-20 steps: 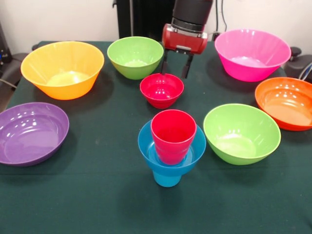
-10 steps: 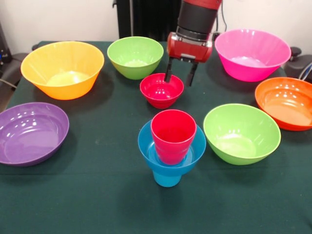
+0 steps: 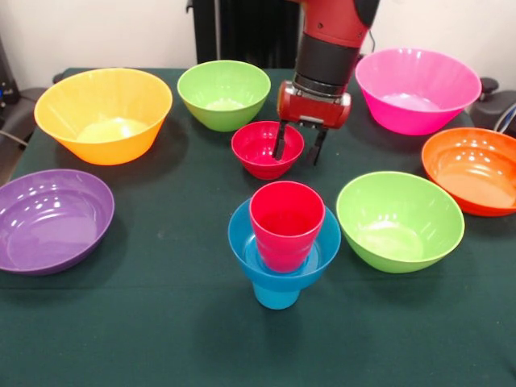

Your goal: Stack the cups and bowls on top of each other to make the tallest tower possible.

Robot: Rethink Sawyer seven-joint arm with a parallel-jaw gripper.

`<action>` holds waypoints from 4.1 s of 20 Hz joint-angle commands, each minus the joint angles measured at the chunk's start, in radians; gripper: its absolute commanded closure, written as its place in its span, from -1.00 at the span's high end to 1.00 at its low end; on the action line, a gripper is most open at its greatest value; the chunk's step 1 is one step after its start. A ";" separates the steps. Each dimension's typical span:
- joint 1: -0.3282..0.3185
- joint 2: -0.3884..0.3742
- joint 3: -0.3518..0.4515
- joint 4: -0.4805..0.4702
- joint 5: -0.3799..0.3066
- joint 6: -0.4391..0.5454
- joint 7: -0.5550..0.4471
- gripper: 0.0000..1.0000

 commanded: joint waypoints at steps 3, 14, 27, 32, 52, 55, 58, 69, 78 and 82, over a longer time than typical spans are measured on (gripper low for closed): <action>-0.015 0.046 0.096 -0.086 0.016 0.104 0.118 1.00; 0.000 0.044 0.081 -0.111 0.039 0.185 0.118 1.00; 0.046 0.055 0.041 -0.154 0.079 0.255 0.149 -1.00; 0.112 0.026 -0.018 -0.202 0.126 0.339 0.166 -1.00; 0.279 -0.024 -0.244 -0.639 0.142 1.028 0.243 -1.00; 0.264 -0.003 -0.246 -0.740 0.133 1.109 0.240 -1.00; 0.244 0.037 -0.261 -0.872 0.128 1.212 0.248 -1.00; 0.122 0.121 -0.311 -1.167 0.134 1.426 0.229 -1.00; -0.010 0.244 -0.365 -1.489 0.183 1.594 0.196 -1.00; -0.043 0.322 -0.415 -1.638 0.240 1.638 0.184 -1.00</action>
